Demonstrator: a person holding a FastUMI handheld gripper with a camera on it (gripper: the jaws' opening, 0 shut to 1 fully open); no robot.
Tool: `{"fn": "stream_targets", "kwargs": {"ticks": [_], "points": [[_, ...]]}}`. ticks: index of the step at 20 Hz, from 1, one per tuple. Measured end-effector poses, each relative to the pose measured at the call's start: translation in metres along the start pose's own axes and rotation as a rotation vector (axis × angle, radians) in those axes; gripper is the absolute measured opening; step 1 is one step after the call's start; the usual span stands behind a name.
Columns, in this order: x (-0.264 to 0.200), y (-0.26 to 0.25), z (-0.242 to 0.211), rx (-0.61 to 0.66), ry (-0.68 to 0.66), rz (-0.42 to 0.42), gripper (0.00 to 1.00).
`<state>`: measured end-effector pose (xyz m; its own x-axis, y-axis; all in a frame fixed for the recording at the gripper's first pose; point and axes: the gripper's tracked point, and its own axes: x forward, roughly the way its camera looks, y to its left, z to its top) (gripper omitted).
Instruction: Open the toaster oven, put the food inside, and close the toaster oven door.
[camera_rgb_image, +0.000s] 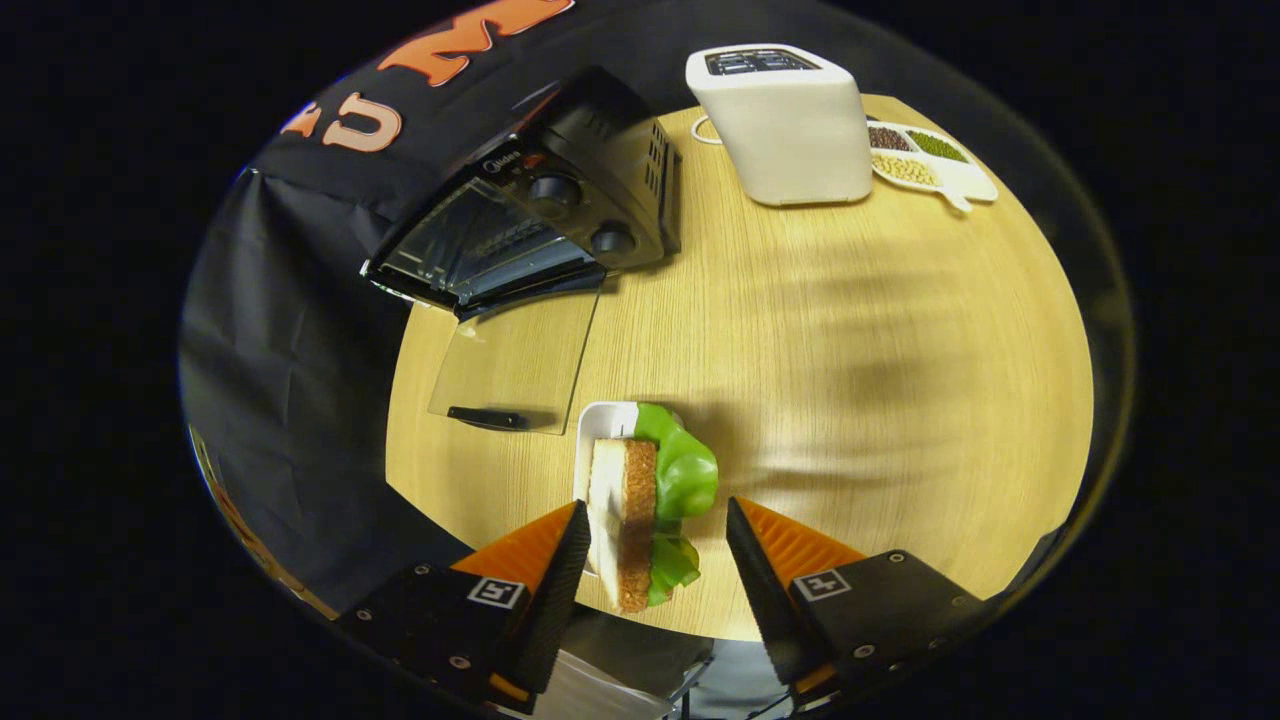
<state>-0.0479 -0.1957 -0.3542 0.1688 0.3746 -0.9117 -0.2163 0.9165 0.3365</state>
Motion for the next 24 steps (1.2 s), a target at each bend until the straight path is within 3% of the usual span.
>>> {"fn": "stream_targets", "kwargs": {"ticks": [2, 3, 7, 9, 14, 20, 24], "points": [[0.006, 0.006, -0.004, 0.037, 0.032, 0.026, 0.68], [0.008, 0.007, -0.002, 0.056, 0.034, 0.034, 0.55], [-0.003, 0.014, -0.002, 0.051, 0.013, -0.007, 0.33], [-0.016, 0.02, 0.003, 0.028, -0.036, -0.043, 0.31], [-0.058, 0.05, 0.021, 0.058, -0.163, -0.021, 0.31], [-0.078, 0.116, 0.05, 0.192, -0.326, 0.133, 0.31], [-0.058, 0.16, 0.081, 0.333, -0.45, 0.261, 0.31]]}}
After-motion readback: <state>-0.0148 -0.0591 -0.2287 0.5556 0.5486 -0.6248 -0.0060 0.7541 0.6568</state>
